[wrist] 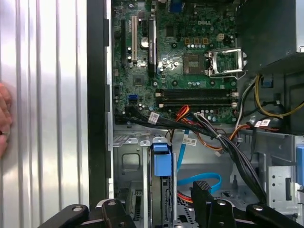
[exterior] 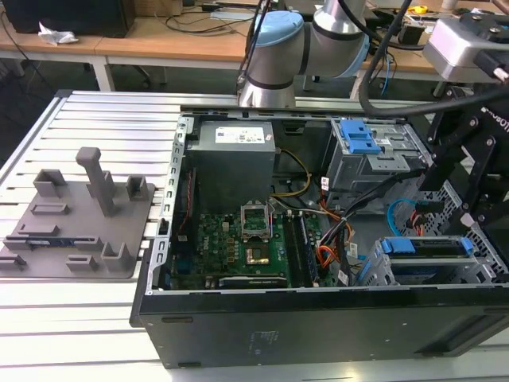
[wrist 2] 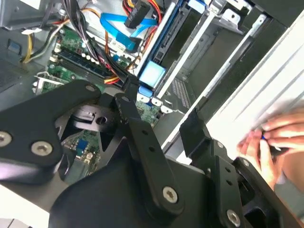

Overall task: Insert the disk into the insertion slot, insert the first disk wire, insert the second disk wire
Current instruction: 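Insert the first disk wire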

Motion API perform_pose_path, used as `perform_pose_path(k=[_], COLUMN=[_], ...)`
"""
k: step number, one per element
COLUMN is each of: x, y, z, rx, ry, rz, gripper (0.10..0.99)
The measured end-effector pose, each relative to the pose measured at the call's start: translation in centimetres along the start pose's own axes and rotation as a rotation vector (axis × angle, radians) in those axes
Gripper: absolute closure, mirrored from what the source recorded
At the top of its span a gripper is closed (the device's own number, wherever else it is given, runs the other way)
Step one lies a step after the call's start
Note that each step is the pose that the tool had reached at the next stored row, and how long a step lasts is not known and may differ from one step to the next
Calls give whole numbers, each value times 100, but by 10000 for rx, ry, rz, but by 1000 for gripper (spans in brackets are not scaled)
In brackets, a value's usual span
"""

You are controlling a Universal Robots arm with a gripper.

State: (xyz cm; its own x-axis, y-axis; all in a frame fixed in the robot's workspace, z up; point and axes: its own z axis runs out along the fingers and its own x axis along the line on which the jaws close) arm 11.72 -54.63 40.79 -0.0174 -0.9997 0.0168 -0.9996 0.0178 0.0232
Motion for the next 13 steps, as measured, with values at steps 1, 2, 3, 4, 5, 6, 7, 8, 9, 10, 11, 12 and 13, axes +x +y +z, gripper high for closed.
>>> perform_pose_path(k=[1, 2, 3, 4, 5, 6, 7, 8, 9, 10, 11, 12, 13], x=[-22, -60, -81, -95, -111, -117, -121, -139, -256, -340, -389, -440, -486], y=[1, 2, 3, 4, 3, 3, 3, 9, 16, 15, 15, 13, 11], z=[0, 1, 0, 0, 0, 0, -1, 3, 10, 10, 10, 9, 8], rx=[3, 9, 20, 85, 325, 520, 780, 1056, 1076, 1079, 1080, 1080, 1080], ry=[168, 492, 690, 879, 1096, 1181, 1212, 1222, 1516, 1531, 1533, 1536, 1539], rz=[5, 13, 18, 28, 46, 60, 101, 236, 228, 227, 228, 228, 230], gripper=[463, 463, 463, 463, 463, 463, 463, 463, 463, 463, 463, 463, 463])
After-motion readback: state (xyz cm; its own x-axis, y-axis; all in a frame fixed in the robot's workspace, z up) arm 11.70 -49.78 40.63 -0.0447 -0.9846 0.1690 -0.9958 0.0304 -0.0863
